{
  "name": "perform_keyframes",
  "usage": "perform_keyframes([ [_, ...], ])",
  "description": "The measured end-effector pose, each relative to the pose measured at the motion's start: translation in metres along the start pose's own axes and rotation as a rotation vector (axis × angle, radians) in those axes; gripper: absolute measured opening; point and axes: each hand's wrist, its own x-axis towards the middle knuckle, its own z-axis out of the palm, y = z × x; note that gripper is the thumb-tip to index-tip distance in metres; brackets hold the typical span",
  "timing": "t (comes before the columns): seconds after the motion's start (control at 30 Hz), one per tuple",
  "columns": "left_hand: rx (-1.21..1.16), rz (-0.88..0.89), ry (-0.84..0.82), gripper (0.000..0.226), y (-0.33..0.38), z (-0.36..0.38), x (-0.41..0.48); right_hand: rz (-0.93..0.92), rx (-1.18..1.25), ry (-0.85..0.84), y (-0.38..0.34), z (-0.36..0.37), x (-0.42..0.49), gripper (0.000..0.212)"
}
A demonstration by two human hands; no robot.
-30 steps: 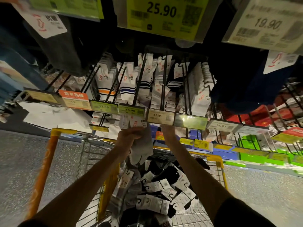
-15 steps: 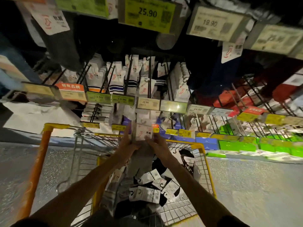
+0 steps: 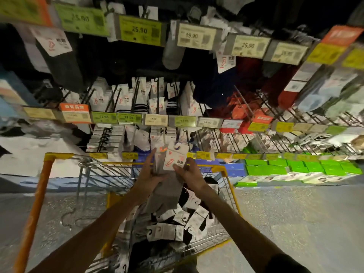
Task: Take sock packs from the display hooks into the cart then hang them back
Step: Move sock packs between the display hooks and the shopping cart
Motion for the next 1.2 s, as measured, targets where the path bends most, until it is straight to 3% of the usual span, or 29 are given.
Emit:
perform_keyframes([
  [0.17,0.049,0.058,-0.036,0.074,0.023,0.040,-0.023,-0.025,0.059,-0.030,-0.010,-0.039,-0.016,0.040],
  [0.37,0.065,0.101,0.014,0.054,0.055,0.103,-0.036,-0.113,0.076,-0.049,-0.029,-0.103,-0.036,0.032],
  [0.57,-0.114,0.129,0.071,0.037,0.100,0.152,-0.045,-0.217,0.117,-0.068,-0.069,-0.145,-0.051,0.030],
  [0.67,-0.060,0.146,0.070,0.026,0.125,0.157,-0.042,-0.259,0.134,-0.075,-0.098,-0.157,-0.065,0.028],
  [0.77,-0.043,0.212,0.054,0.025,0.159,0.159,-0.040,-0.322,0.123,-0.085,-0.132,-0.165,-0.075,0.034],
  [1.07,-0.007,0.535,0.009,0.034,0.270,0.144,-0.049,-0.577,0.093,-0.034,-0.250,-0.156,-0.103,0.023],
  [1.2,-0.003,0.613,-0.023,0.032,0.313,0.137,-0.052,-0.639,0.105,0.002,-0.288,-0.148,-0.107,0.032],
])
